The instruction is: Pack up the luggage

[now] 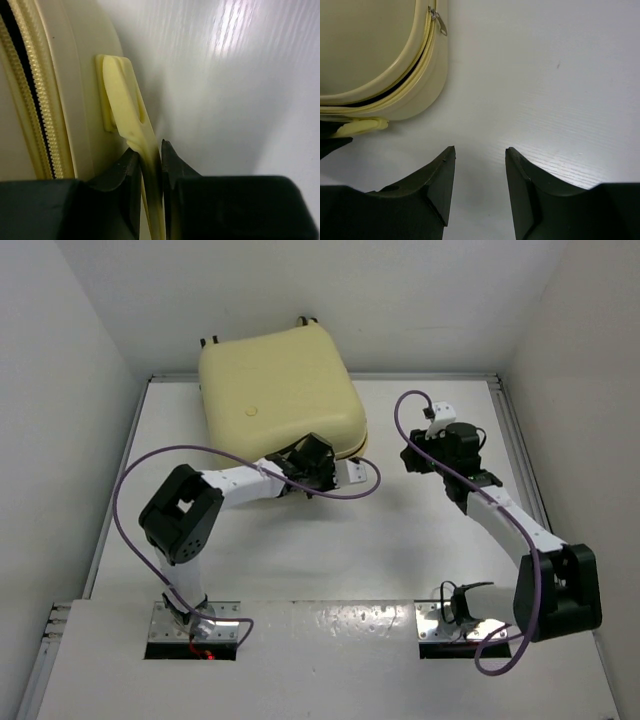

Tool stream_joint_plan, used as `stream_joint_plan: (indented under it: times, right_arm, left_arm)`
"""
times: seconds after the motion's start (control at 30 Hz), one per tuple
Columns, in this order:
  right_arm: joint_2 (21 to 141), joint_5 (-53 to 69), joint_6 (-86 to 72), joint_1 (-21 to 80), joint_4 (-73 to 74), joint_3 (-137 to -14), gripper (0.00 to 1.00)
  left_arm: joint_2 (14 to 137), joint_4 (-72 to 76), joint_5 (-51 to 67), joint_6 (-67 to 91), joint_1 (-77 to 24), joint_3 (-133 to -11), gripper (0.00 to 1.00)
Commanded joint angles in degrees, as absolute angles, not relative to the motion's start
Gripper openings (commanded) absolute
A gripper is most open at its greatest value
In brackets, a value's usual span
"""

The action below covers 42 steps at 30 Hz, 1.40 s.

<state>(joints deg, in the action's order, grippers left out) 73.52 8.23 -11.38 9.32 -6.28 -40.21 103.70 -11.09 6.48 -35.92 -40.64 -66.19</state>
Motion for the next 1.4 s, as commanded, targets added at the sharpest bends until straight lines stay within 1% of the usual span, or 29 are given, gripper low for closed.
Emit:
stream_joint_plan:
  times: [0.0,0.17,0.33,0.4,0.43,0.5,0.57,0.63,0.73,0.77,0.8,0.83,0.9,0.93,0.97,1.0,1.03,1.07,1.1,1.13,1.17,1.2,1.23,1.27,1.3,1.33,1.37]
  right_arm:
    - [68.7,5.5,-11.7,7.0,-5.3,-39.7,0.46]
    - [62.6,1.9,-14.4,4.0,1.3,-38.1,0.46]
    - [50.6,0.7,-14.1,0.3,11.8,-38.1,0.46]
    - [48.4,1.4,-13.5,-3.3,17.7,-39.2,0.46]
    - [44.9,1.5,-12.6,-3.9,19.1,-39.5,0.46]
    - [43.1,1.8,-11.8,-5.9,23.3,-40.2,0.46]
    - [40.0,2.5,-10.6,-6.7,25.5,-40.6,0.46]
    - [38.8,3.6,-10.5,-6.9,26.6,-40.6,0.46]
    - [39.5,5.7,-11.2,-6.9,24.9,-39.4,0.46]
    - [40.3,7.1,-11.5,-6.9,24.2,-37.9,0.46]
    - [41.0,8.8,-11.7,-6.9,21.1,-37.3,0.46]
    - [42.2,9.8,-11.9,-6.8,20.2,-36.7,0.46]
    - [45.7,10.5,-12.4,-6.3,17.0,-36.6,0.46]
    - [47.6,10.5,-13.8,-6.2,16.4,-37.2,0.46]
    - [48.5,10.8,-14.3,-6.2,15.9,-37.8,0.46]
    - [49.5,11.0,-14.5,-6.4,14.3,-38.1,0.46]
    - [51.7,11.1,-15.4,-6.1,14.0,-38.6,0.46]
    - [52.2,11.8,-15.5,-6.1,12.6,-38.9,0.46]
    - [52.9,11.9,-15.6,-5.5,11.5,-39.0,0.46]
    - [54.0,12.0,-15.6,-5.3,10.5,-39.1,0.46]
    - [54.7,12.2,-15.4,-5.2,10.1,-39.4,0.46]
    - [55.4,12.4,-15.6,-4.7,9.8,-39.5,0.46]
    - [55.7,12.2,-15.7,-4.4,8.8,-39.5,0.46]
    - [56.9,12.0,-16.4,-4.2,8.3,-39.7,0.46]
    - [57.3,12.0,-16.6,-3.6,8.2,-39.7,0.46]
    - [57.7,12.0,-17.0,-3.3,7.7,-40.2,0.46]
    - [58.7,11.7,-16.8,-2.8,7.5,-40.4,0.46]
  left_arm:
    - [107.3,-8.4,22.1,-42.0,-47.4,-68.3,0.07]
    - [108.7,-6.7,27.8,-44.5,-52.6,-70.7,0.00]
    - [108.7,-4.6,34.0,-49.5,-56.9,-69.4,0.00]
    - [108.7,-4.6,35.5,-52.6,-59.2,-68.9,0.00]
    - [108.7,-5.2,35.5,-53.8,-59.9,-68.9,0.00]
    - [108.1,-7.6,37.0,-58.2,-61.3,-68.4,0.00]
    - [106.9,-13.8,37.0,-61.4,-61.8,-67.7,0.00]
    - [104.9,-18.3,38.3,-66.5,-59.9,-65.8,0.00]
    - [100.3,-30.6,39.5,-75.4,-55.5,-62.9,0.00]
    - [98.5,-31.3,39.6,-76.1,-54.3,-61.5,0.00]
    - [96.8,-33.8,38.0,-81.6,-51.8,-58.4,0.00]
    - [92.9,-36.9,36.8,-83.8,-50.5,-56.6,0.00]
    - [88.6,-38.8,33.0,-90.6,-46.1,-50.8,0.00]
    - [84.7,-38.8,31.4,-91.8,-44.2,-48.8,0.00]
    - [83.4,-38.8,30.4,-93.0,-41.9,-47.3,0.00]
    - [82.8,-38.8,29.8,-95.4,-38.9,-46.2,0.00]
    - [82.8,-38.0,28.7,-95.4,-32.7,-45.6,0.00]
    - [85.8,-38.0,28.7,-95.4,-29.6,-47.3,0.00]
    - [88.0,-38.0,28.7,-93.4,-26.7,-49.4,0.00]
    - [90.2,-38.0,30.0,-91.3,-21.6,-54.9,0.00]
    - [92.7,-38.0,30.8,-88.5,-19.6,-58.0,0.00]
    - [97.2,-38.0,31.6,-81.8,-18.1,-61.1,0.04]
    - [99.1,-37.4,33.3,-77.7,-16.1,-67.2,0.09]
    - [100.7,-37.4,34.6,-74.1,-15.3,-69.8,0.15]
    - [101.9,-35.9,35.7,-70.4,-14.8,-71.9,0.18]
    - [102.6,-33.6,36.2,-60.8,-14.1,-74.1,0.18]
    - [103.2,-31.1,36.2,-56.2,-14.1,-74.1,0.18]
